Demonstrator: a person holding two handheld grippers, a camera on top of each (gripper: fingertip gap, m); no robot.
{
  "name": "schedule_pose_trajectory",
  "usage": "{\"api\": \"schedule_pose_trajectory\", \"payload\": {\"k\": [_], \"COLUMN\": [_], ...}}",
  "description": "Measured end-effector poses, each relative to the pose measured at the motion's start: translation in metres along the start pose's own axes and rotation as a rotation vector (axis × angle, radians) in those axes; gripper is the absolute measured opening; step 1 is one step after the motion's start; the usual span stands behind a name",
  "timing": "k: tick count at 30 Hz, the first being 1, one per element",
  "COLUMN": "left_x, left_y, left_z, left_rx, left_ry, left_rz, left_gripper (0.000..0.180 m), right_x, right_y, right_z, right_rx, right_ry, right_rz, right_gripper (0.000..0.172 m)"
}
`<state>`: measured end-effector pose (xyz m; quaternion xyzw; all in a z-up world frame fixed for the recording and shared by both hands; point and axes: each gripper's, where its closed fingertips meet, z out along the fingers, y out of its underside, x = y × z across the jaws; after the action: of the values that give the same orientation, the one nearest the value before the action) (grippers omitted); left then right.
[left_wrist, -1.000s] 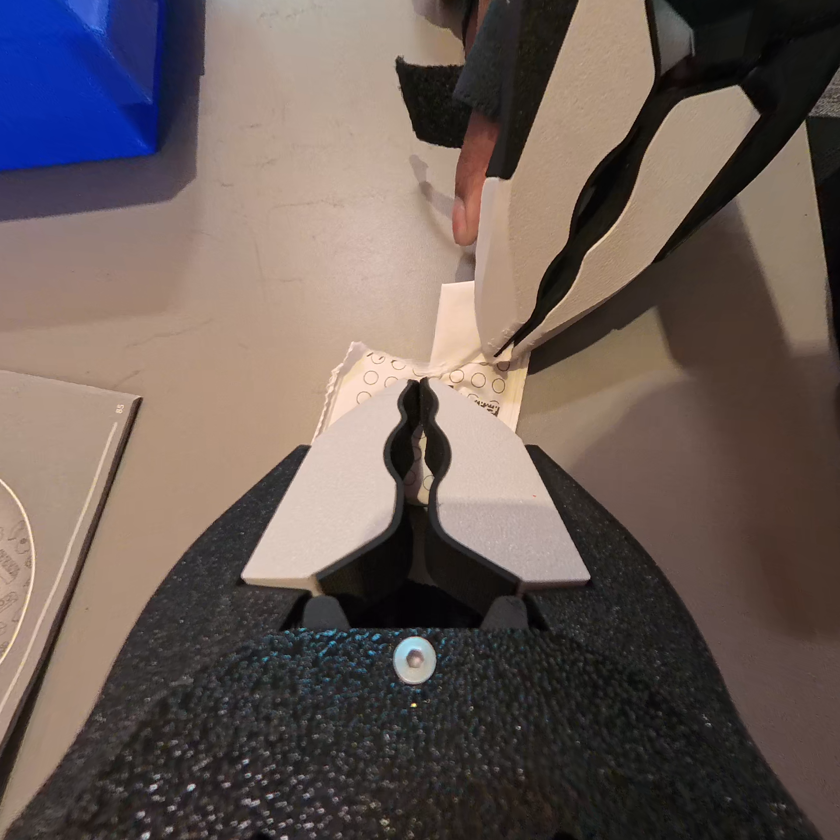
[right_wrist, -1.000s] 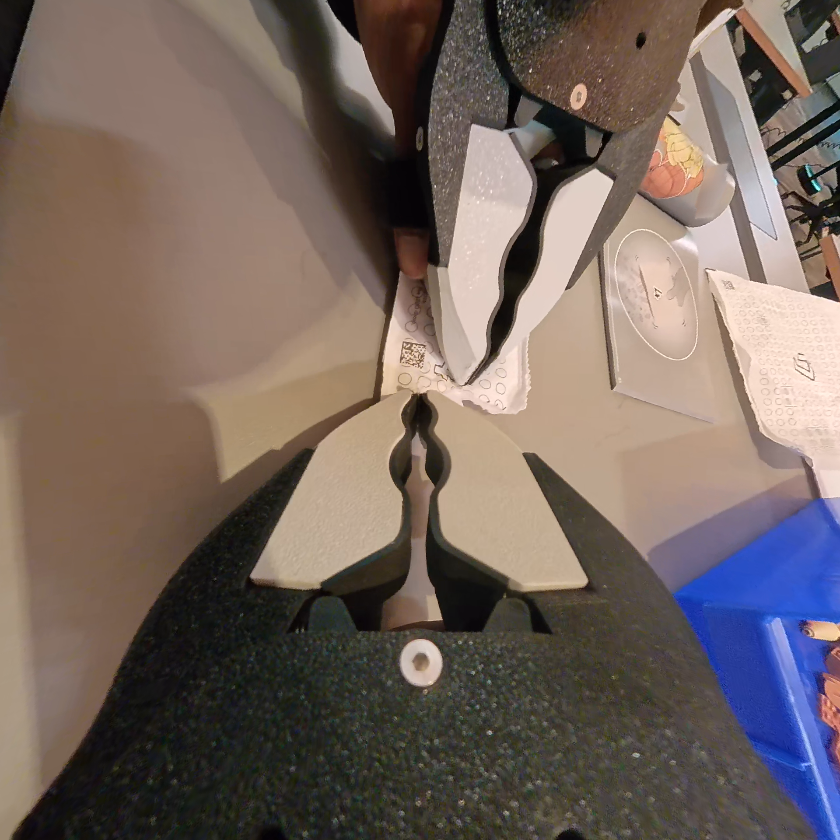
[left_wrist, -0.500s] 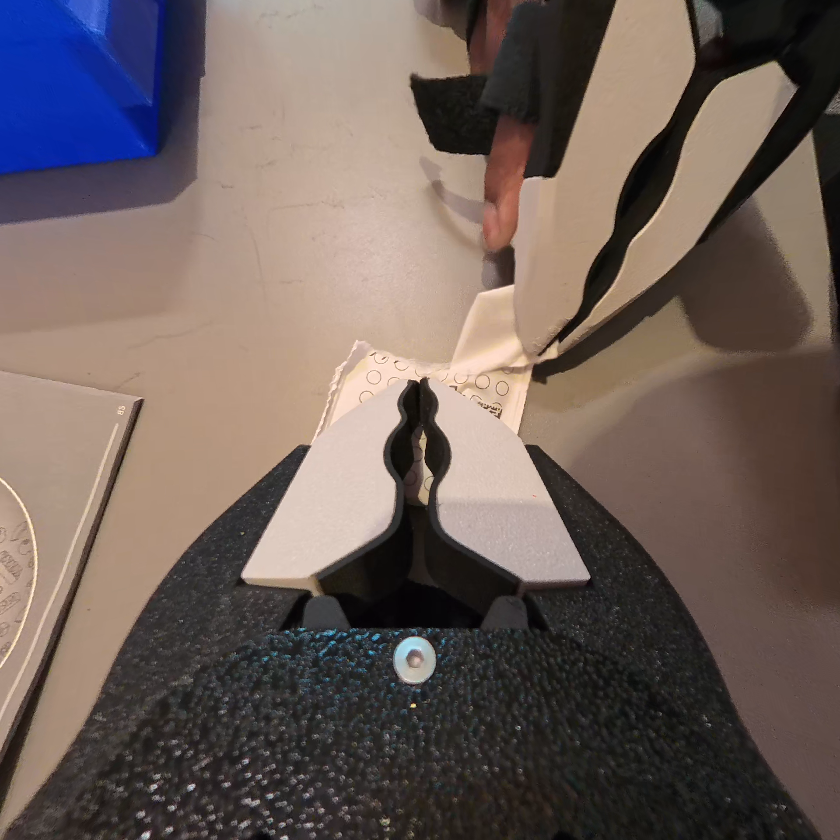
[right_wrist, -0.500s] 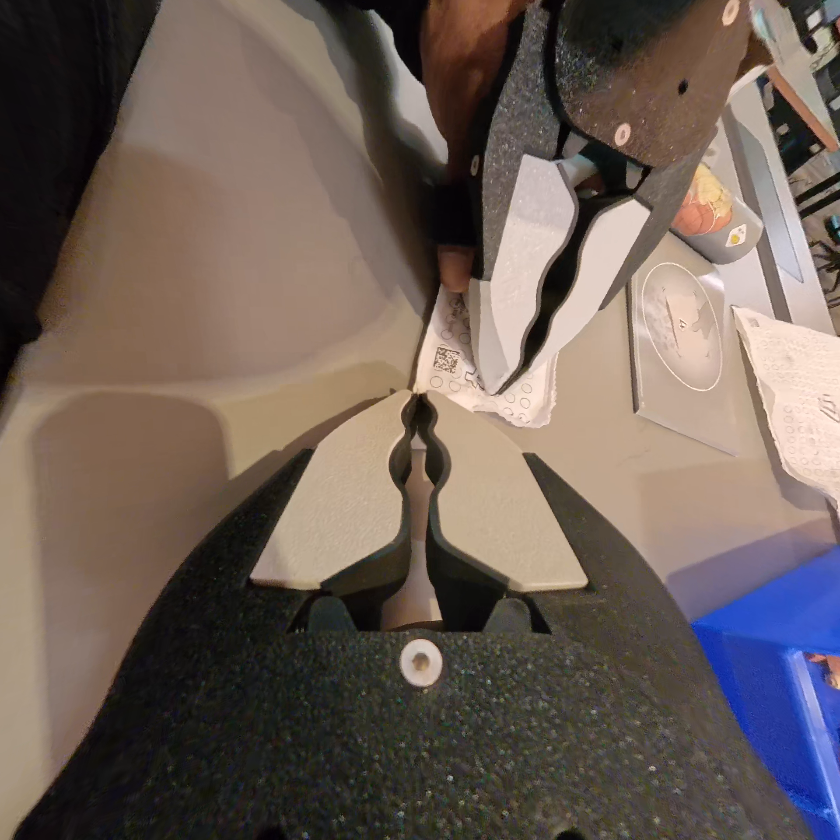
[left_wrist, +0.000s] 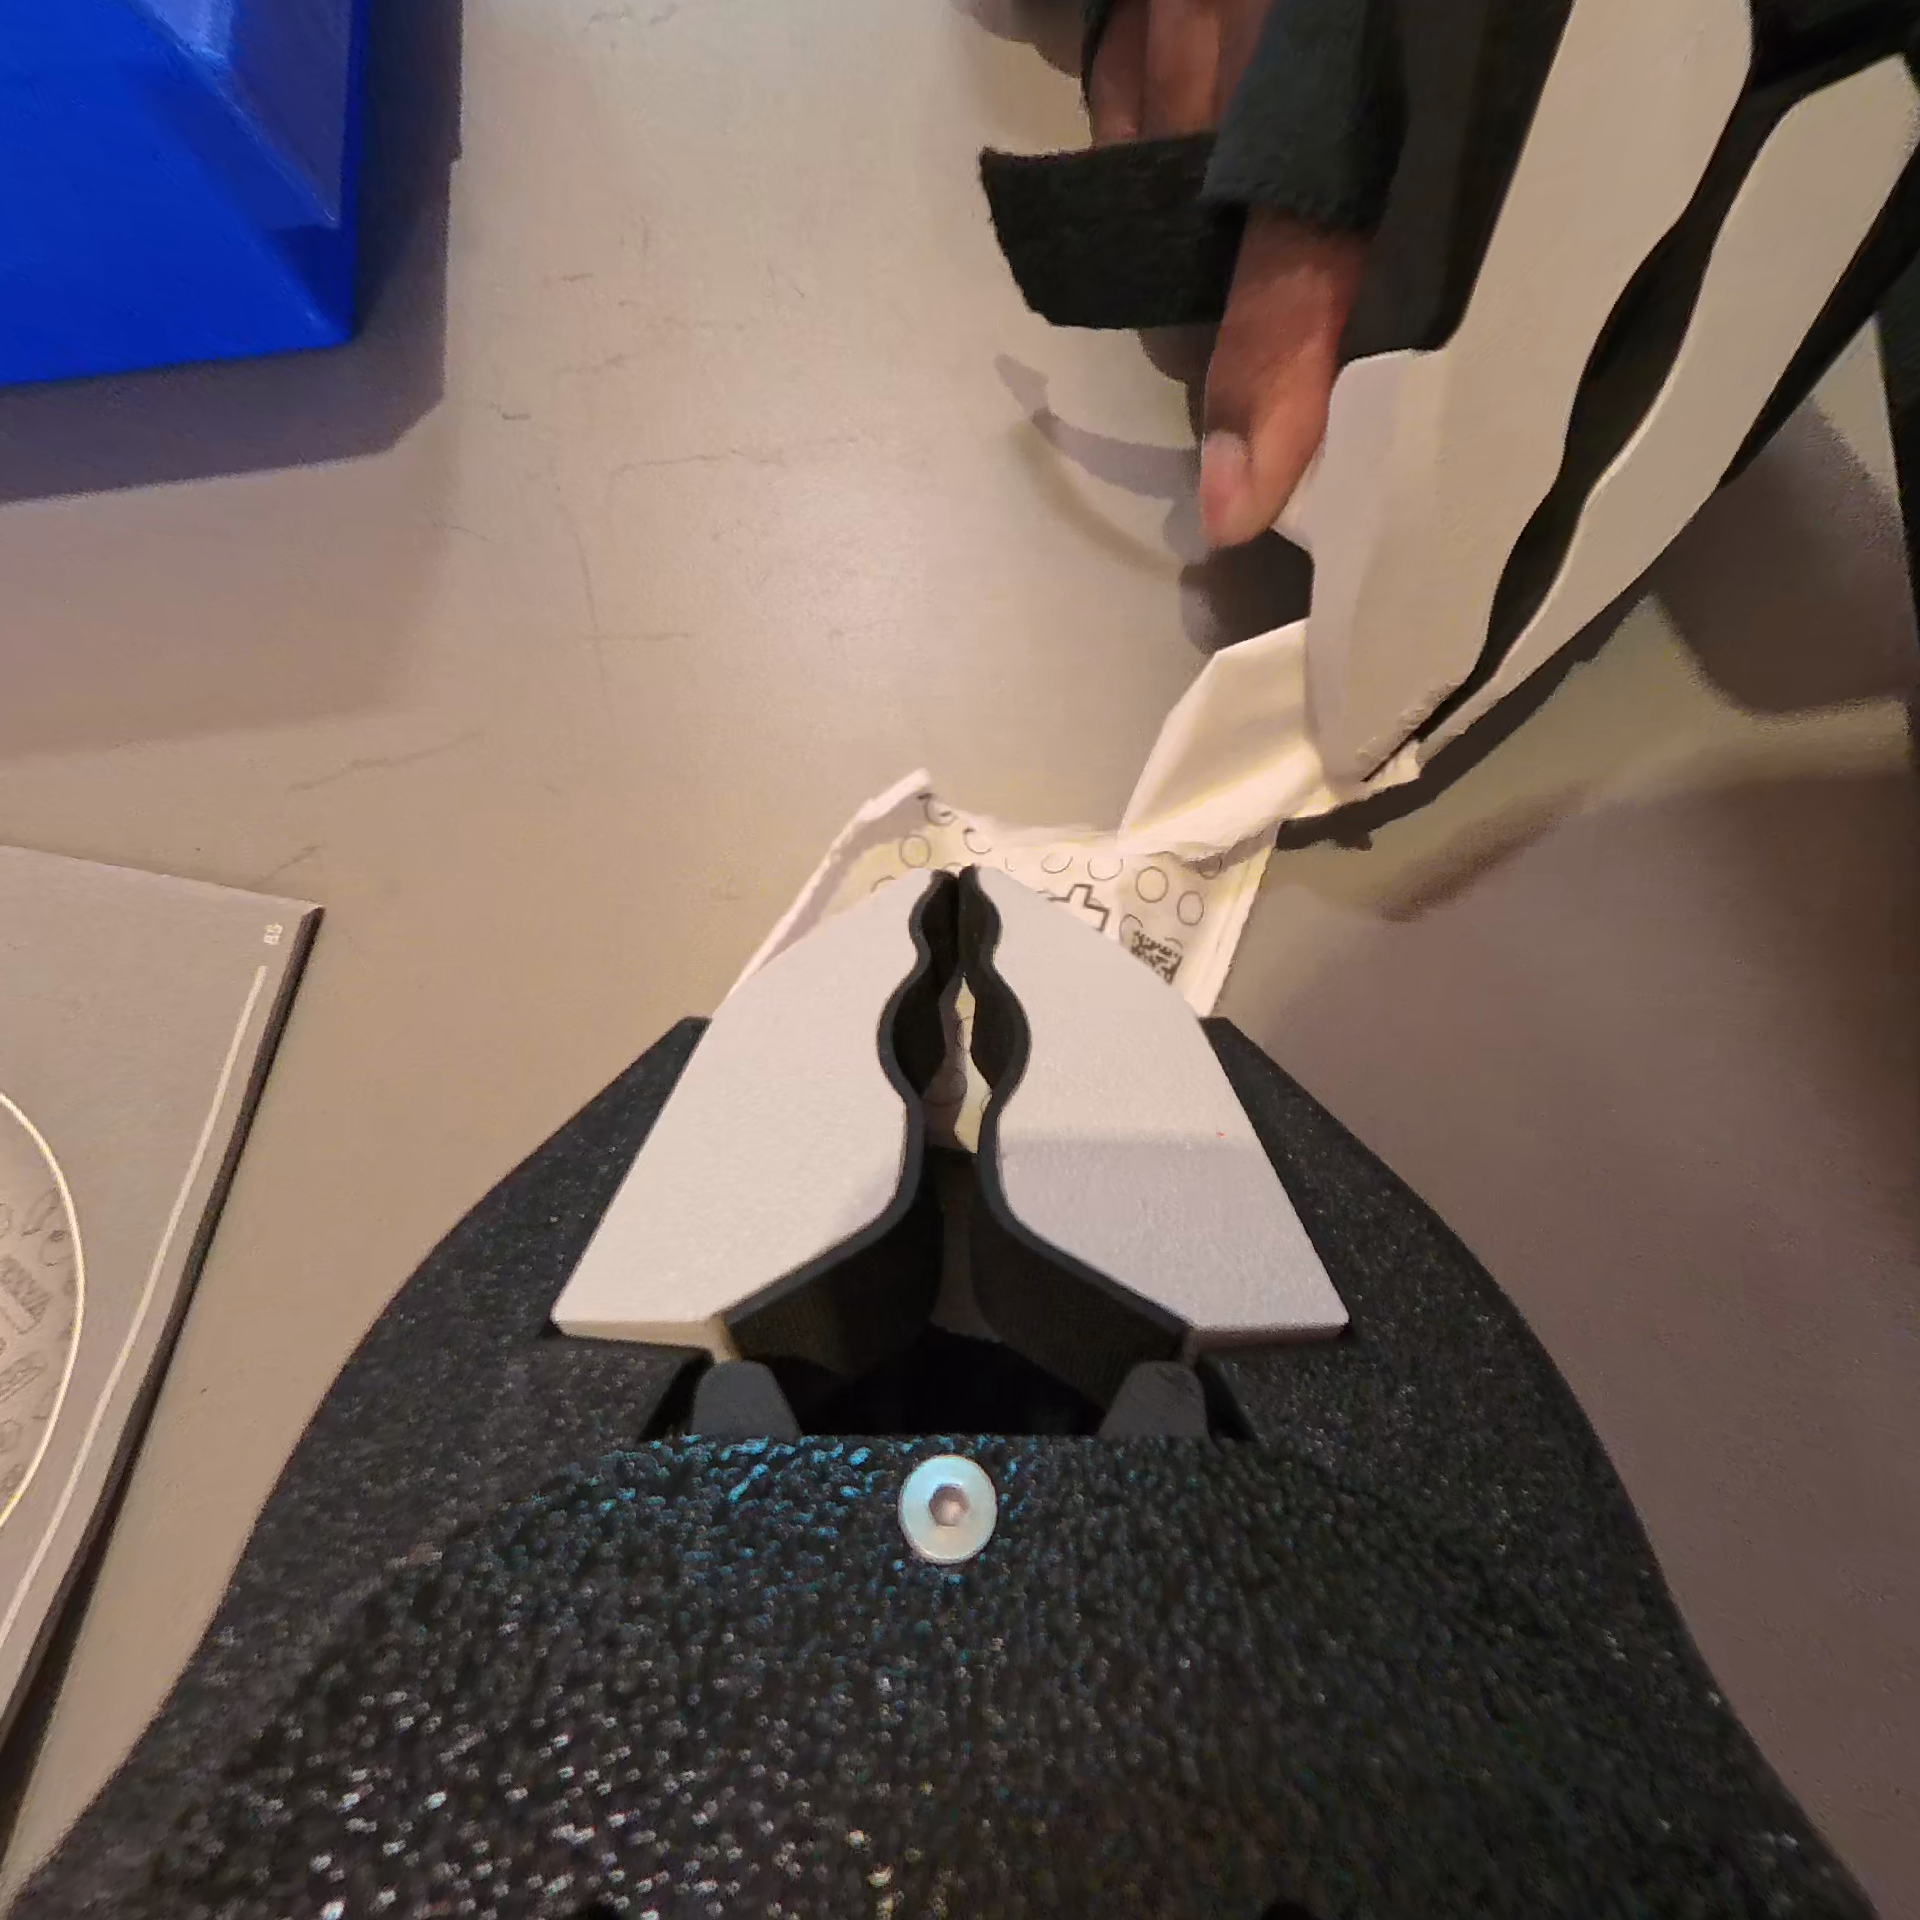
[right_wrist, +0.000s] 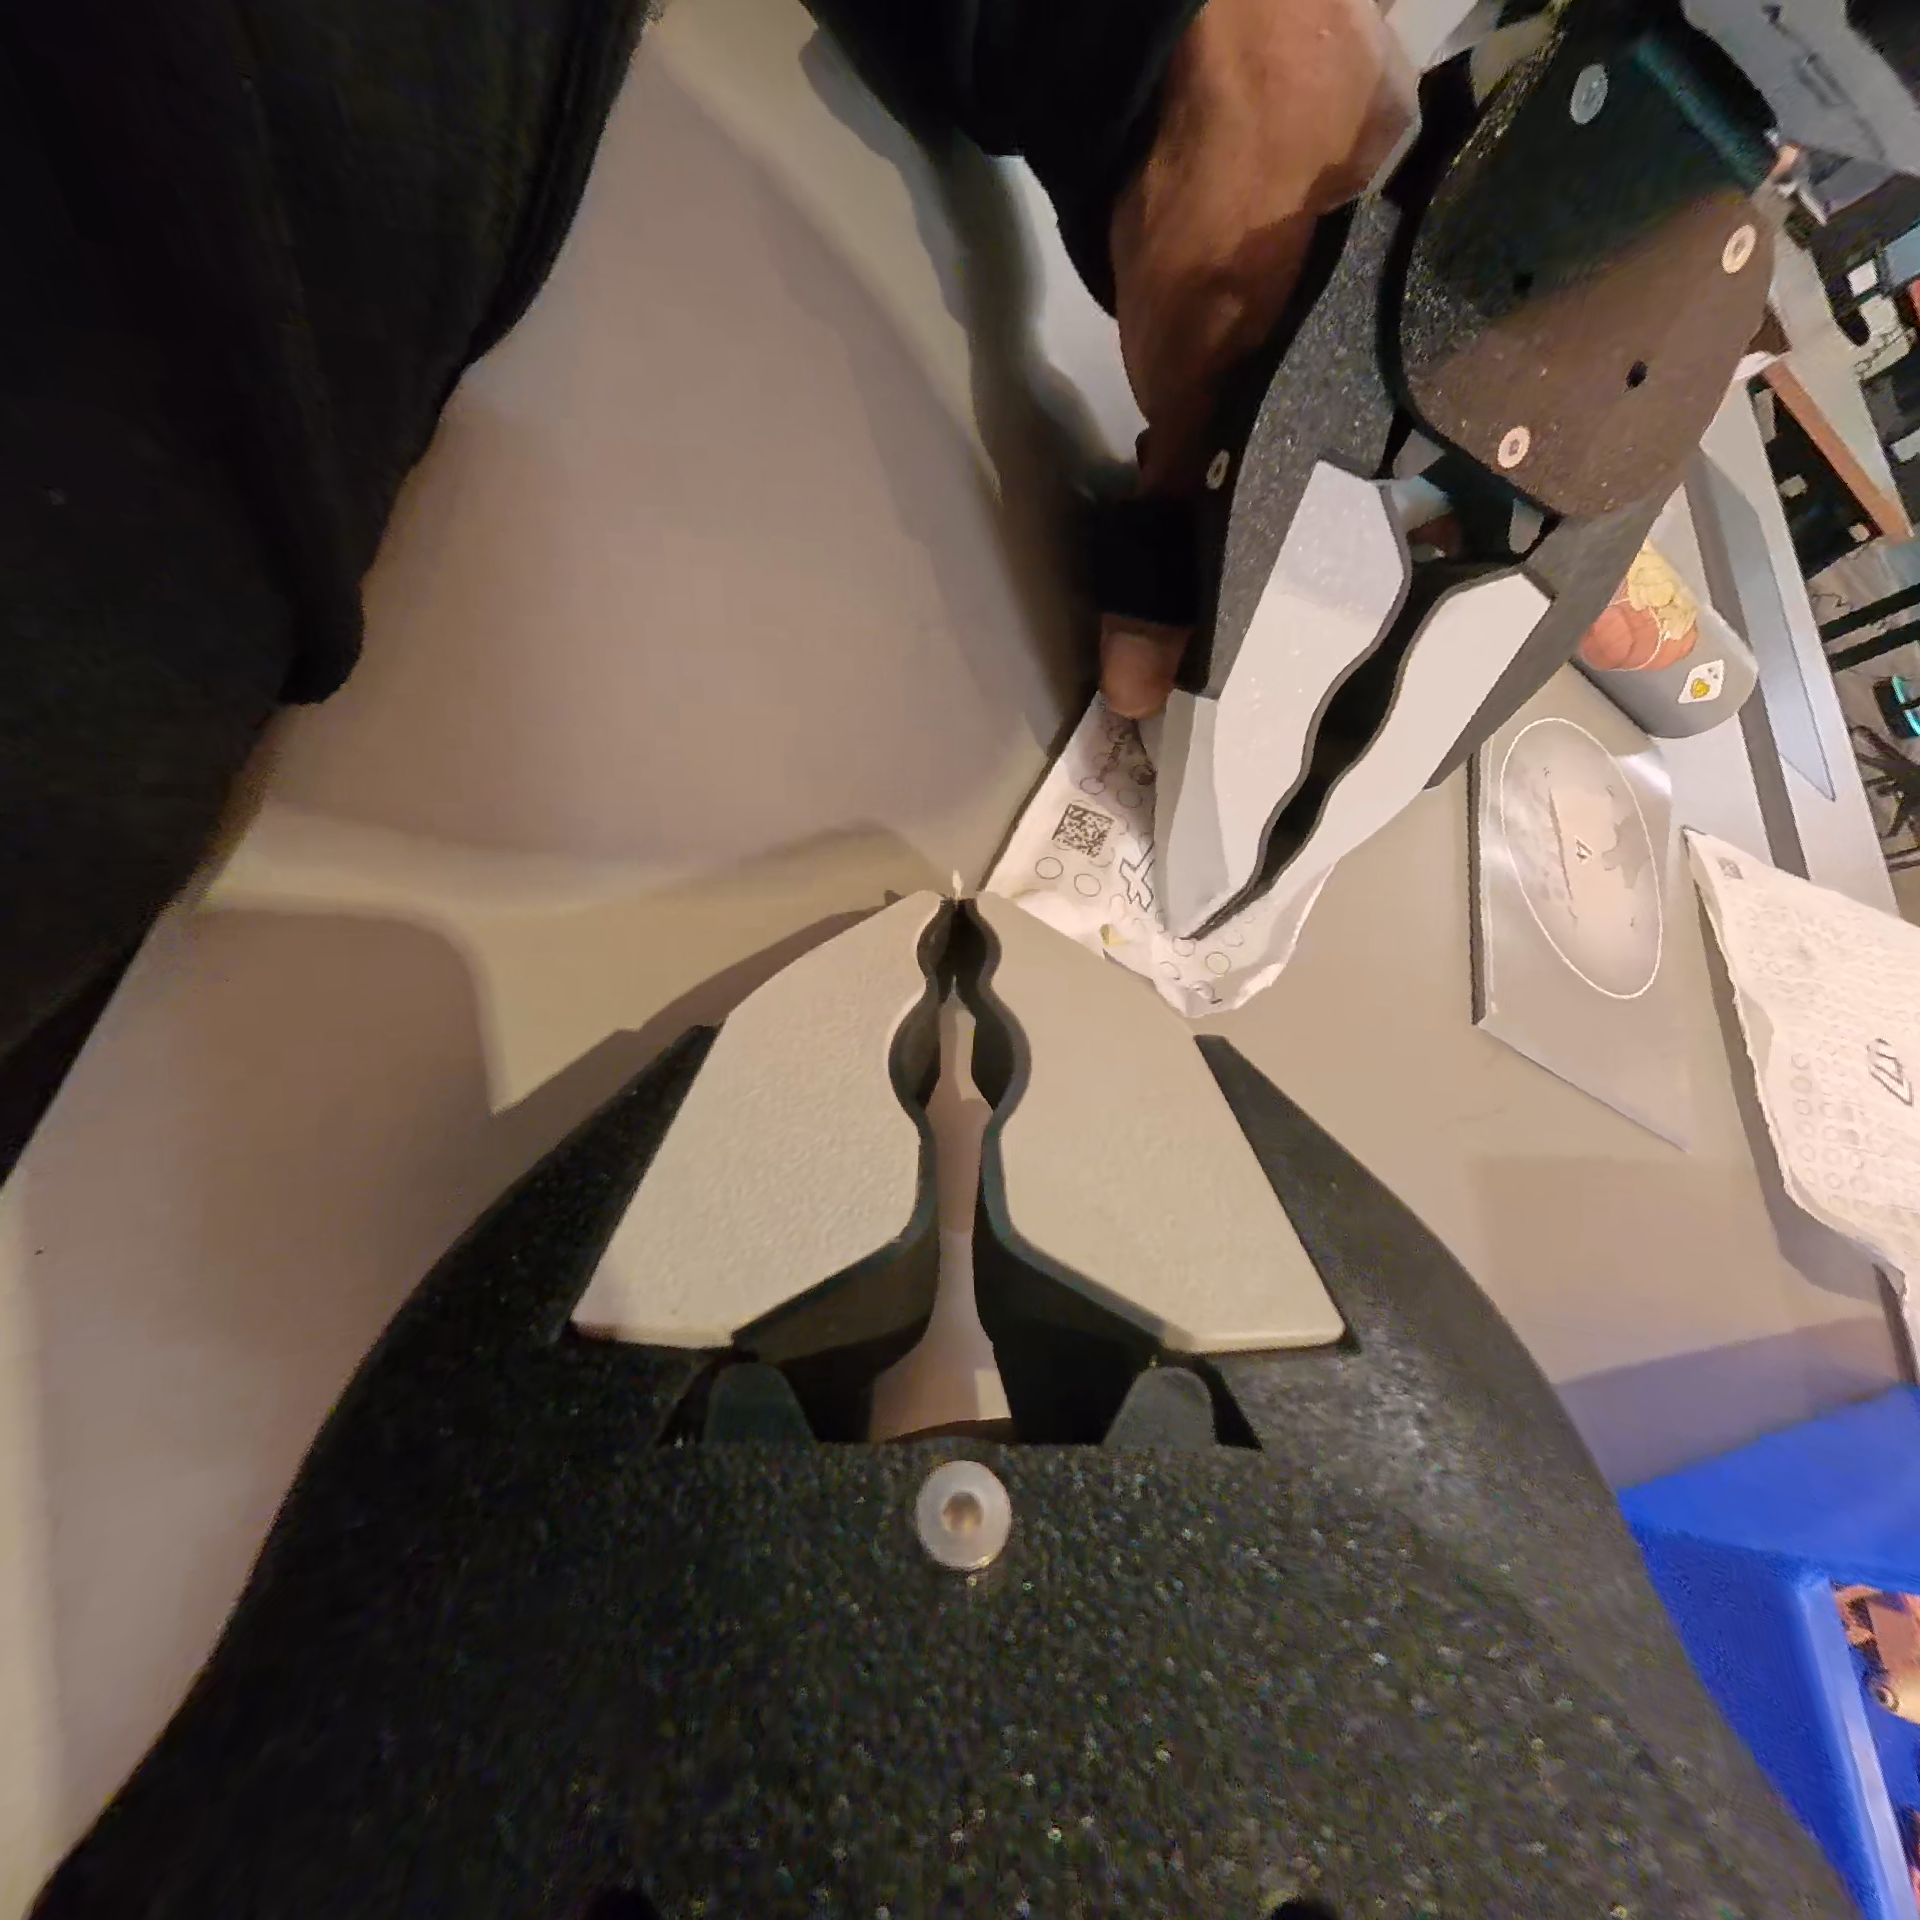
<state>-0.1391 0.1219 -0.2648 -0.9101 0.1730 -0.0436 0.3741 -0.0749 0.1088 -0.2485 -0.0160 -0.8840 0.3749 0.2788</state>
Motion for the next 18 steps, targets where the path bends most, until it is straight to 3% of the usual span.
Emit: {"api": "schedule_pose_trajectory", "payload": {"k": [18], "left_x": [0.005], "left_y": [-0.001], "left_z": [0.000], "left_rx": [-0.003], "left_ry": [0.016], "left_rz": [0.021], "left_gripper": [0.002], "right_x": [-0.015], "right_y": [-0.006], "right_z": [-0.006], "right_rx": [0.061], "right_ry": [-0.077], "right_rz": [-0.064], "right_gripper": [0.000]}}
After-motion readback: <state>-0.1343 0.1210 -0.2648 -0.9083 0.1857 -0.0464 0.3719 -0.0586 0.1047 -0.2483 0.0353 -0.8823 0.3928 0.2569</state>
